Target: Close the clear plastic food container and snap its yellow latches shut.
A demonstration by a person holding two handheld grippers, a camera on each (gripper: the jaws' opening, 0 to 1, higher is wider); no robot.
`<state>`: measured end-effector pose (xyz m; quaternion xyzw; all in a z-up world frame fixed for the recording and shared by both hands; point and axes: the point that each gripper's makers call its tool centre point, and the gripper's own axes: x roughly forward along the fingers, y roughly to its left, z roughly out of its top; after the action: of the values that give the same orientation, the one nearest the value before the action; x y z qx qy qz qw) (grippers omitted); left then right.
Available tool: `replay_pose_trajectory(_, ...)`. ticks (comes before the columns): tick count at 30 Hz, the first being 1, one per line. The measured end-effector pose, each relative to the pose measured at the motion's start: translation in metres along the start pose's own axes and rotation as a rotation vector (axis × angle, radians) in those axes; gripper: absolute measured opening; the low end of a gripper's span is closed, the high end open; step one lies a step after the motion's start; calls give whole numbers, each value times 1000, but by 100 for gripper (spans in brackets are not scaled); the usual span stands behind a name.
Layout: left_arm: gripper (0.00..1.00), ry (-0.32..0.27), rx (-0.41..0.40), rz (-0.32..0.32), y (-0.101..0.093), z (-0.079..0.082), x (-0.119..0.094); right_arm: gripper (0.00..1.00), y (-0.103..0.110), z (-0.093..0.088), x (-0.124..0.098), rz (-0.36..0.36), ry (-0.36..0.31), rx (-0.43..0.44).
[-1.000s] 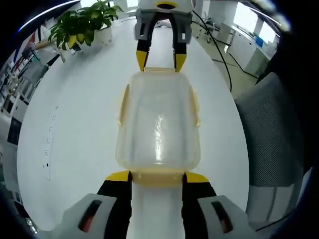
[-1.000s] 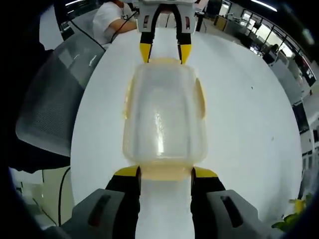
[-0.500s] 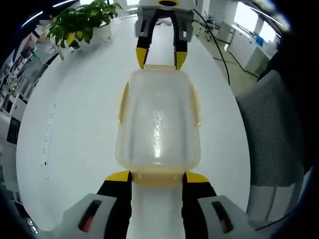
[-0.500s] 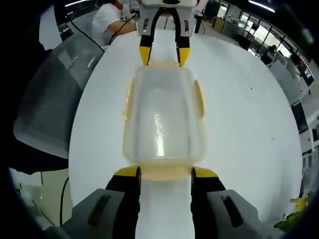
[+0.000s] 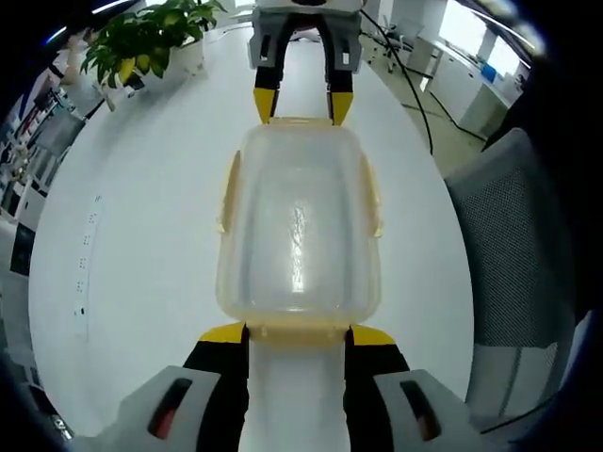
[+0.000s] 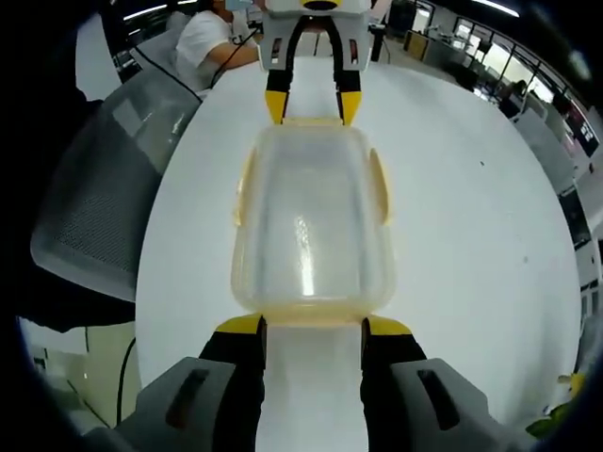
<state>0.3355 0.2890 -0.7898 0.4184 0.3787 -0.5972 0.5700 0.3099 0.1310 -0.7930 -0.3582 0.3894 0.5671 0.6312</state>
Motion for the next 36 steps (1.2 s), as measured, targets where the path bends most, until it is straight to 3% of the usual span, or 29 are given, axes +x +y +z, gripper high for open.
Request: replay_pose_trajectory(36,35,18,15,14,2,0,-1,40,-3,-1,-2,-21,-5,-18)
